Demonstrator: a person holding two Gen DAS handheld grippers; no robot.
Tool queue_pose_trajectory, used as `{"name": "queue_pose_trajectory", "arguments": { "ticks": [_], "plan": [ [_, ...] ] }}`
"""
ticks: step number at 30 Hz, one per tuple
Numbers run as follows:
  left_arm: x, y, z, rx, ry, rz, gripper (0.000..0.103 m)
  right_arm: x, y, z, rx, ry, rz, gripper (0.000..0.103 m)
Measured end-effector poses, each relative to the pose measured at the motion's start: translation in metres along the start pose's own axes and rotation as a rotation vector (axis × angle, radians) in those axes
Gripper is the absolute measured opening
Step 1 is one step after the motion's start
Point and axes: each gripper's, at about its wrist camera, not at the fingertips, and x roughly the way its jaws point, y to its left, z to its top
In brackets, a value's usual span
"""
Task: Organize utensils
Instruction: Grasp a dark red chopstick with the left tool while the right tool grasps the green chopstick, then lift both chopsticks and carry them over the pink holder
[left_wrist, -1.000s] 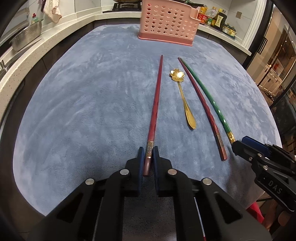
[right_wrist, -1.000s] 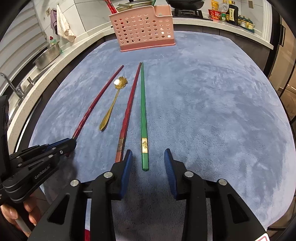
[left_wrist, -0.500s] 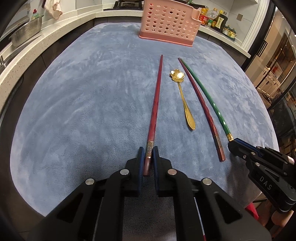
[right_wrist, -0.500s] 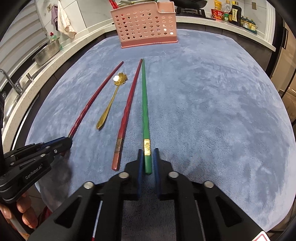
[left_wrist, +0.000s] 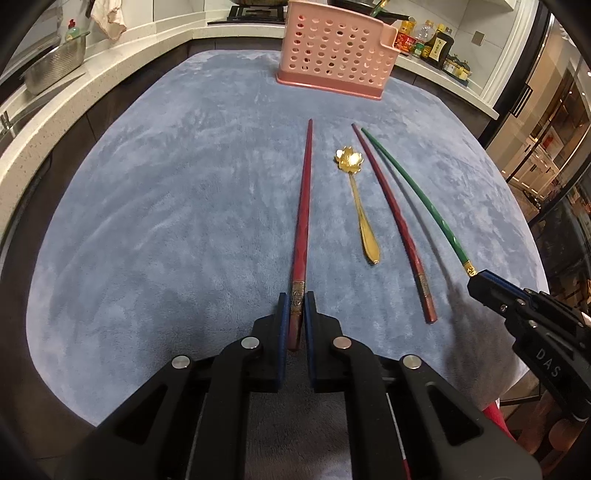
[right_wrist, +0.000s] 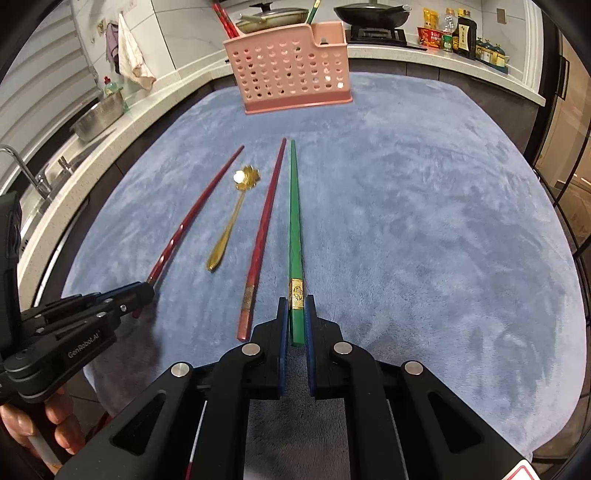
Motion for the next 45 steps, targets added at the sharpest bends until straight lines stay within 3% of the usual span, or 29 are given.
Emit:
{"name": "queue_pose_trajectory", "arguments": {
  "ticks": [10, 19, 29, 45],
  "plan": [
    [-0.028, -0.008, 0.014, -0.004, -0.040, -0.009, 0.007, -0.027, 0.001, 0.015, 0.021, -0.054, 0.016, 0.008],
    [-0.065, -0.016, 0.046, -0.001, -0.130, -0.019, 0.007, -0.062, -0.002, 0.045, 0.041, -0.136, 0.029, 0.007],
    [-0.106, -0.026, 0.118, 0.019, -0.260, -0.036, 0.007, -0.092, -0.013, 0.105, 0.058, -0.247, 0.059, 0.007],
    [-0.163, -0.047, 0.253, 0.050, -0.507, -0.003, 0.007, -0.134, -0.022, 0.237, 0.065, -0.456, 0.118, 0.007]
  ]
}}
